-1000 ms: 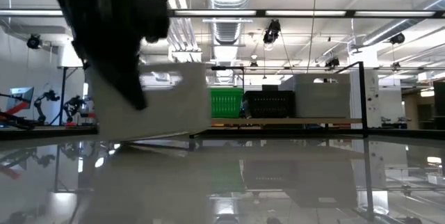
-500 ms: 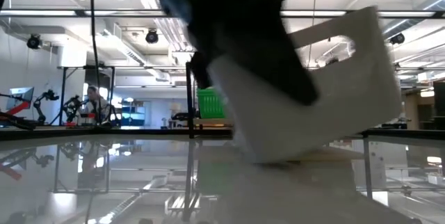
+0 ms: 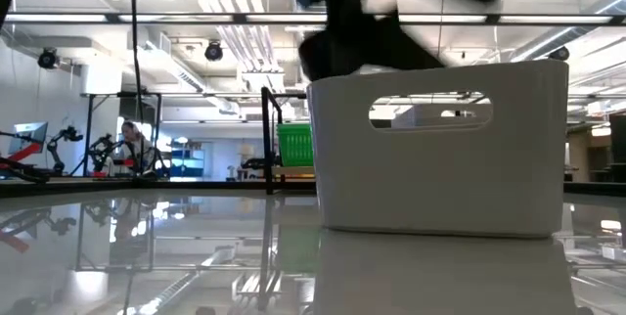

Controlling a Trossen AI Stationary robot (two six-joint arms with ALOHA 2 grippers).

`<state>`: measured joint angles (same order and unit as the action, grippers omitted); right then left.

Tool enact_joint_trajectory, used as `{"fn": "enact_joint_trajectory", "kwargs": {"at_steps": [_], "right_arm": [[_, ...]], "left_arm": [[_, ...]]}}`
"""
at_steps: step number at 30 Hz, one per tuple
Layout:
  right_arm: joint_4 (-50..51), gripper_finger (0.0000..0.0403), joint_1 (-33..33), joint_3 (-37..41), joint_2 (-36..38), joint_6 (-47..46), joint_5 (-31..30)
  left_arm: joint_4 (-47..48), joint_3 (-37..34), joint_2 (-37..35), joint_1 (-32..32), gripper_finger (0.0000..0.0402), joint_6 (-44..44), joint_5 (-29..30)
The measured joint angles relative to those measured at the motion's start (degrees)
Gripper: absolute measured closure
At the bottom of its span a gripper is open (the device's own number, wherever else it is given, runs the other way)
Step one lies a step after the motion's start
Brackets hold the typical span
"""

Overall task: Stack baskets on shelf by color
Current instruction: Stack the gray bin on top of the other gray bin on the shelf

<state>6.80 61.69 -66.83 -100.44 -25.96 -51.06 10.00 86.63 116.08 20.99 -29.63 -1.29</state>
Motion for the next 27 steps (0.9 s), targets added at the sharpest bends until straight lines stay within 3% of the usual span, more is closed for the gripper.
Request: {"fn": "enact_joint_trajectory", "kwargs": {"at_steps": [5, 8, 12, 17, 22, 27], "right_arm": [[-1.0, 0.0371, -3.1, 0.0, 0.0, -1.1, 0.5], [-3.2, 0.0369, -6.1, -0.1, 0.0, -0.8, 0.8], [-4.1, 0.0349, -10.9, -0.8, 0.0, -0.4, 6.6], [-2.5, 0.0286, -16.6, -3.4, 0.0, 1.0, 15.0], [10.8, 0.0223, -21.4, -10.5, -0.6, -3.4, 18.2], [27.6, 0.0196, -25.8, -20.0, -4.9, -8.9, 23.1]], "left_arm": [[4.7, -0.1, -6.9, 1.2, 0.0172, 0.7, 0.6], [8.7, -1.5, -12.0, 4.1, 0.0172, 1.6, 5.4], [11.0, -6.1, -17.9, 9.8, 0.0172, 1.5, 18.5], [9.7, -14.3, -21.3, 17.6, 0.0172, -5.3, 37.6], [0.4, -24.4, -21.3, 21.9, 0.0172, -15.1, 45.1], [-20.5, -34.7, -18.9, 22.6, 0.0172, -16.5, 45.4]]}}
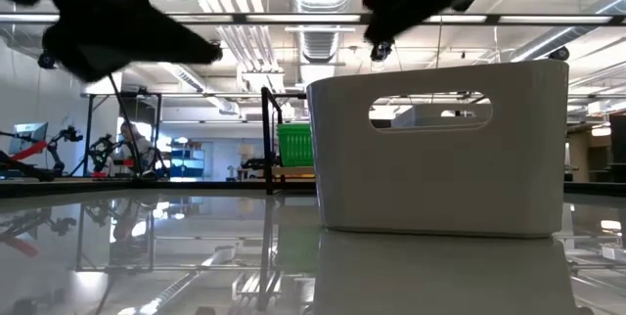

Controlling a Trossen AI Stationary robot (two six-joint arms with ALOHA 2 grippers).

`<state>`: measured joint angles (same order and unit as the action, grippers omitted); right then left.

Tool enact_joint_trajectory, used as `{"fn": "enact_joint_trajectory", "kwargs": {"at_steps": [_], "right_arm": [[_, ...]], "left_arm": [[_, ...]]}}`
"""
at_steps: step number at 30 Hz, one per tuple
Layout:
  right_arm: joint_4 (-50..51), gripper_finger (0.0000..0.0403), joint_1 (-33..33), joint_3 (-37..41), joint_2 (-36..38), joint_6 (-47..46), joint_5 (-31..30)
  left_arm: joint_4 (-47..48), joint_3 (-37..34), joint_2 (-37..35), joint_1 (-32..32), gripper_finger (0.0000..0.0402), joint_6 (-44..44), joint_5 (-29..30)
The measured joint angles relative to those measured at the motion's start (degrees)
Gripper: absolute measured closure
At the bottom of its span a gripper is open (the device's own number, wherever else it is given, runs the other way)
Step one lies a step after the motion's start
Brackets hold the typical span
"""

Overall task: Stack baskets on shelf by color
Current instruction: Stack the gray bin on top of the other gray bin on the shelf

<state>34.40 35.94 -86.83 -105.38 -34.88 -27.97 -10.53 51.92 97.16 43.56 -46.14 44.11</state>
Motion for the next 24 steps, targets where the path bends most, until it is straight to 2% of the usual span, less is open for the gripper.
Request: {"fn": "enact_joint_trajectory", "kwargs": {"at_steps": [4, 8, 13, 20, 24], "right_arm": [[5.8, 0.0197, -2.8, -6.2, -4.8, -1.8, 8.2], [14.5, 0.0213, -4.6, -12.7, -10.0, -3.3, 9.1], [24.7, 0.0259, -5.0, -21.3, -15.8, -1.4, 10.2], [34.7, 0.0382, -1.9, -29.3, -19.6, 2.6, 13.6], [41.6, 0.0392, 1.4, -29.6, -17.6, 1.9, 13.6]], "left_arm": [[-14.6, -5.3, 2.7, -0.1, 0.0172, 0.4, 0.3], [-21.5, -6.9, 5.9, -0.2, 0.0172, 0.4, 1.0], [-23.8, -6.0, 9.4, -0.3, 0.0172, 0.3, 1.3], [-23.8, -4.6, 11.6, -0.3, 0.0172, 0.3, 1.2], [-23.7, -4.6, 11.8, -0.3, 0.0172, 0.3, 1.2]]}}
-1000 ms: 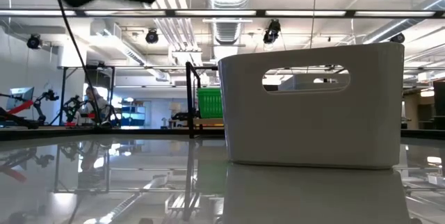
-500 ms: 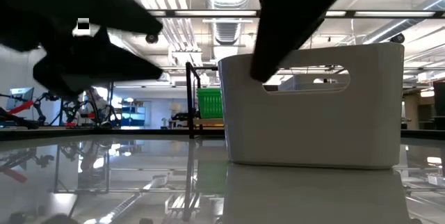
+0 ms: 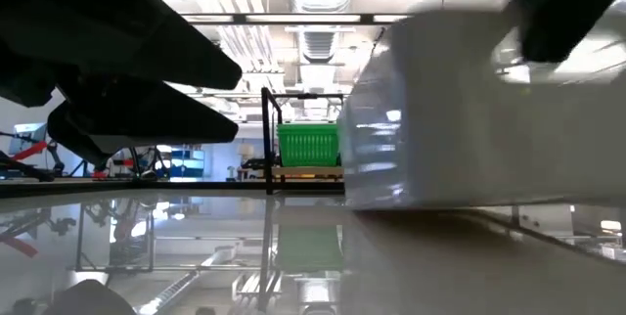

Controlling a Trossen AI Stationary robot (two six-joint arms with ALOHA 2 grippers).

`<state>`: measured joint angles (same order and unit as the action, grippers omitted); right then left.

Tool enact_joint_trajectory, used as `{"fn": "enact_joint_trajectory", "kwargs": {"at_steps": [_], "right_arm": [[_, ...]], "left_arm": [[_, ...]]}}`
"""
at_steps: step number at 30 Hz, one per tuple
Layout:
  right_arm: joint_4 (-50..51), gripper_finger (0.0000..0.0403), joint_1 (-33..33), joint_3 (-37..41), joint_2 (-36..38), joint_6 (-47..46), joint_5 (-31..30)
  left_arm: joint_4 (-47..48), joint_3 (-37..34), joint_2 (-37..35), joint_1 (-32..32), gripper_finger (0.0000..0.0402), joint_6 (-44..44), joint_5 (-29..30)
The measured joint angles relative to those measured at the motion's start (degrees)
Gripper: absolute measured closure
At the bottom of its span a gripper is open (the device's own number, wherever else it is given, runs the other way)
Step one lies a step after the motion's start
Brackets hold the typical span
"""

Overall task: Stack baskets on shelf by color
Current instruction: Stack the gray bin on top of the other gray bin on the shelf

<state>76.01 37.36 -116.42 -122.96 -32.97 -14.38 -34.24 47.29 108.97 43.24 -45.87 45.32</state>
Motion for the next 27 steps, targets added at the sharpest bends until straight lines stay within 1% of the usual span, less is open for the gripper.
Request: {"fn": "enact_joint_trajectory", "kwargs": {"at_steps": [3, 6, 8, 11, 14, 16, 18, 23, 27], "right_arm": [[4.9, 0.0393, 2.2, 0.2, 3.7, 0.2, -1.0], [12.6, 0.0393, 3.8, 0.3, 8.0, 2.1, -6.6], [14.6, 0.0394, 4.1, 0.9, 11.2, 4.6, -10.7], [13.7, 0.0394, 3.5, 3.2, 17.3, 13.3, -16.1], [13.8, 0.0394, 1.1, 6.5, 23.4, 22.0, -24.8], [13.8, 0.0394, -2.2, 9.4, 27.3, 24.7, -29.2], [14.1, 0.0394, -6.9, 12.8, 31.6, 25.6, -31.0], [13.0, 0.0394, -22.3, 22.4, 40.8, 30.6, -31.0], [5.4, 0.0394, -34.4, 30.4, 45.9, 41.1, -29.0]], "left_arm": [[0.0, 0.0, 0.0, 0.0, 0.0172, 0.0, 0.0], [-0.1, 0.0, 0.0, 0.0, 0.0172, 0.2, 0.0], [0.0, 0.0, 0.0, -0.1, 0.0172, 0.2, 0.0], [0.2, 0.0, 0.0, -0.2, 0.0172, 0.2, 0.0], [0.2, -0.1, 0.0, -0.3, 0.0172, 0.3, 0.0], [0.2, -0.1, 0.0, -0.4, 0.0172, 0.3, 0.0], [0.2, -0.2, 0.0, -0.5, 0.0172, 0.3, 0.0], [0.2, -0.2, 0.0, -0.5, 0.0172, 0.3, 0.0], [0.2, -0.3, 0.0, -0.7, 0.0172, 0.3, 0.0]]}}
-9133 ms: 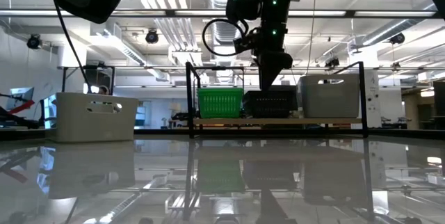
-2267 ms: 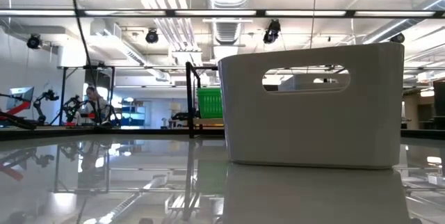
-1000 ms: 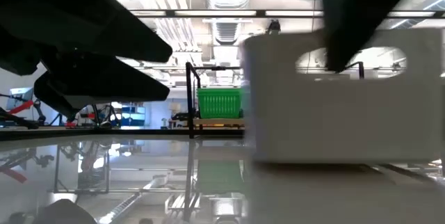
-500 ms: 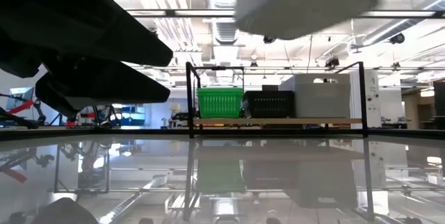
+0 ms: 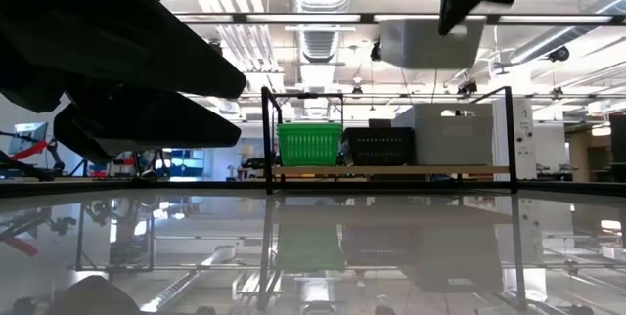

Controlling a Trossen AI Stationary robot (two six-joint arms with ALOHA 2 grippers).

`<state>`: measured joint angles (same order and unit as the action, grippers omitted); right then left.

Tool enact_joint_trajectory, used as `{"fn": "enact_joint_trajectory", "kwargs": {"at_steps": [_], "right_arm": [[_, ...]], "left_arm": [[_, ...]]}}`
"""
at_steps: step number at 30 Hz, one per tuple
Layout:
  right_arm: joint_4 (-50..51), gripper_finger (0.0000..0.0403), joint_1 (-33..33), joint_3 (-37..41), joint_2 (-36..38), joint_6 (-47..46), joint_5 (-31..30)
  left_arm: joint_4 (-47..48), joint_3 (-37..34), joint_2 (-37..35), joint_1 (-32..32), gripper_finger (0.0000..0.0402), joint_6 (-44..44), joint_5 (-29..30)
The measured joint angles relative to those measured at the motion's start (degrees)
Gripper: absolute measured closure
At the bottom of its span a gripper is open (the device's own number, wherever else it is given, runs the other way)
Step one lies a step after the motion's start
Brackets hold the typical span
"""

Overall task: Stack baskets on shelf by color
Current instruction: Stack the gray bin on top of the other gray bin on the shelf

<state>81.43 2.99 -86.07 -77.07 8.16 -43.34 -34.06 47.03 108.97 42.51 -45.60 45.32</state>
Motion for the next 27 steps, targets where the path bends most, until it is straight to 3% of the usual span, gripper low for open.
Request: {"fn": "enact_joint_trajectory", "kwargs": {"at_steps": [4, 9, 13, 23, 27], "right_arm": [[-9.8, 0.0394, -8.7, 6.6, 3.5, 9.4, 5.7], [-13.9, 0.0394, -13.7, 11.3, 3.8, 12.5, 9.3], [-14.0, 0.0394, -14.7, 12.9, 3.2, 12.7, 14.7], [-14.0, 0.0392, -14.7, 13.7, 3.1, 10.8, 14.9], [-14.0, 0.0373, -14.7, 13.3, 3.1, 9.0, 14.8]], "left_arm": [[0.0, 0.0, 0.0, -0.2, 0.0172, 0.0, 0.0], [0.0, 0.0, 0.0, -0.2, 0.0172, 0.0, 0.0], [0.0, 0.0, 0.0, -0.2, 0.0172, 0.0, 0.0], [-0.1, 0.0, 0.0, -0.2, 0.0172, -0.3, 0.0], [-0.1, 0.0, 0.0, -0.2, 0.0172, -0.3, 0.0]]}}
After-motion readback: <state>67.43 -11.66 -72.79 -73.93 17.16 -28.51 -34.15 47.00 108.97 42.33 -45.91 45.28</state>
